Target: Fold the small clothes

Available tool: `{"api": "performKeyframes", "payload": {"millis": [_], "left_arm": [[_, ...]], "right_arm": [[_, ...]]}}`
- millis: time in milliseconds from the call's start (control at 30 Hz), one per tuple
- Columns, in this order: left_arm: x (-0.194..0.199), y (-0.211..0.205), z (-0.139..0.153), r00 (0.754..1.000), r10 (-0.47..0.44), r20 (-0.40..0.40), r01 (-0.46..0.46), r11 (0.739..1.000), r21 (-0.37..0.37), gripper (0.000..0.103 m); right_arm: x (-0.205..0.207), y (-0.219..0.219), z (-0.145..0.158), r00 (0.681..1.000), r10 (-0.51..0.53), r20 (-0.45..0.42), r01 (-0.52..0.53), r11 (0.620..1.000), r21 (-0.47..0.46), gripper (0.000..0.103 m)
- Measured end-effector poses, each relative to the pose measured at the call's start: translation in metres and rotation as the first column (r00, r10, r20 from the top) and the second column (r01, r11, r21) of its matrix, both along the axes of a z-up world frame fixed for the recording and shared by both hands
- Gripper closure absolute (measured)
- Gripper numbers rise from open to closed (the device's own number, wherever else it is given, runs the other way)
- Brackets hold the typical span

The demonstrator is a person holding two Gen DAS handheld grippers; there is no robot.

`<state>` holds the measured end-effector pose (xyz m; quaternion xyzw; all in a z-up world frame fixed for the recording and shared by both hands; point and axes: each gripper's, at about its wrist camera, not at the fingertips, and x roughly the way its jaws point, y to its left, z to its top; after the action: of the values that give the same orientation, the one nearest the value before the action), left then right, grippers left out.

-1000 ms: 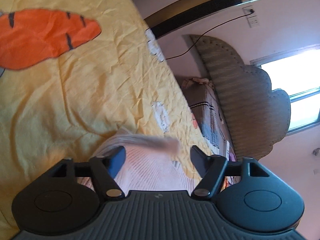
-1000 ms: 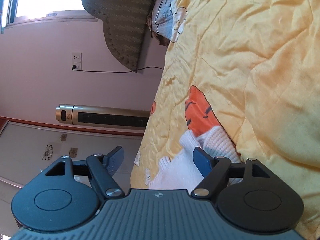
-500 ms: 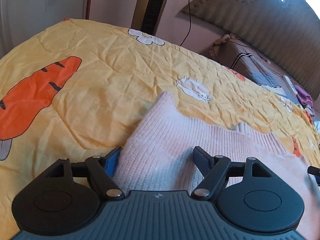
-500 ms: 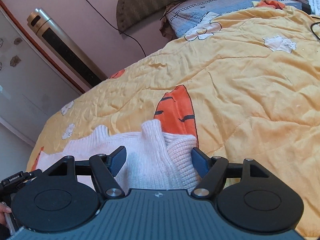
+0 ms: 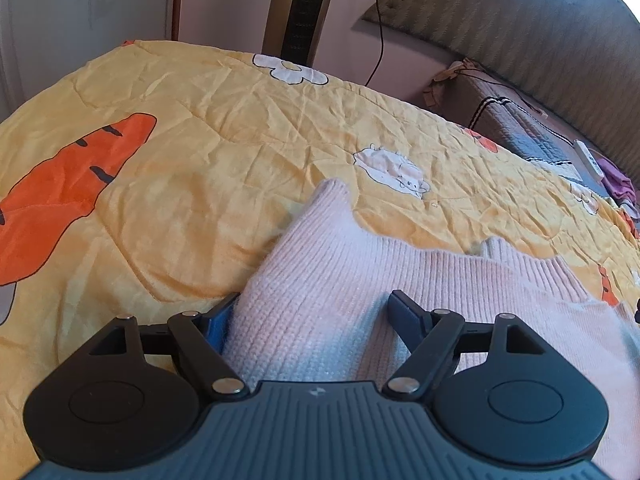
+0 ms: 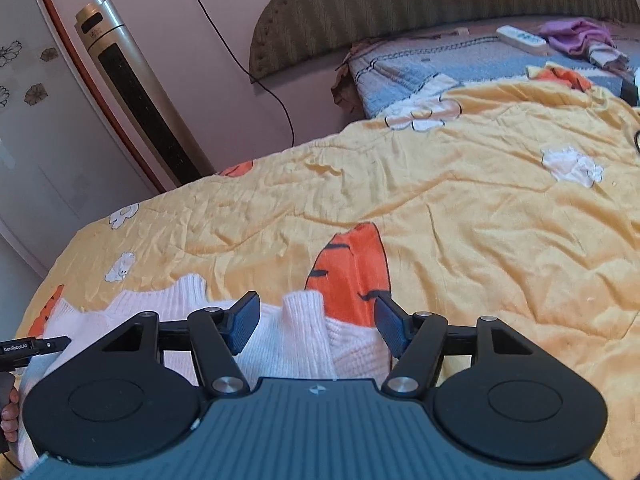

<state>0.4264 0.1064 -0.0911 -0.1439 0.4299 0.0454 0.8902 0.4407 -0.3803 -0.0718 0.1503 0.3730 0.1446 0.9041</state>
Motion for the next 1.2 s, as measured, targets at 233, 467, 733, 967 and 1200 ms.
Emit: {"api": "performKeyframes", "payload": {"millis": [233,467,733,967,1200], "left_arm": [[-0.001,-0.01,0.003,0.999,-0.041,0.034,0.039,0.997,0.064,0.055],[0.0,-0.003,0.002,0.998,-0.024,0.064,0.02,0.998,0.062,0.076],[-0.055,0.026,0.029,0.982,0.104,0.16,-0.086,0.989,-0.116,0.052],[-0.201,0.064,0.025,0.894,0.414,0.173,-0.337,0.874,-0.35,0.035],[-0.239,0.041,-0.009,0.884,0.465,0.056,-0.37,0.767,-0.525,0.034]], "right_arm": [[0.02,0.028,-0.021,0.988,0.121,-0.098,-0.127,0.99,-0.057,0.089],[0.007,0.001,-0.004,0.999,0.017,0.04,-0.019,0.998,0.059,0.09],[-0.015,-0.021,-0.019,0.992,-0.106,-0.062,0.116,0.975,0.191,0.046],[-0.148,-0.068,-0.003,0.993,-0.107,-0.043,0.115,0.925,0.363,0.016],[-0.236,-0.073,-0.051,0.961,-0.161,-0.226,0.265,0.772,0.577,0.02]]}}
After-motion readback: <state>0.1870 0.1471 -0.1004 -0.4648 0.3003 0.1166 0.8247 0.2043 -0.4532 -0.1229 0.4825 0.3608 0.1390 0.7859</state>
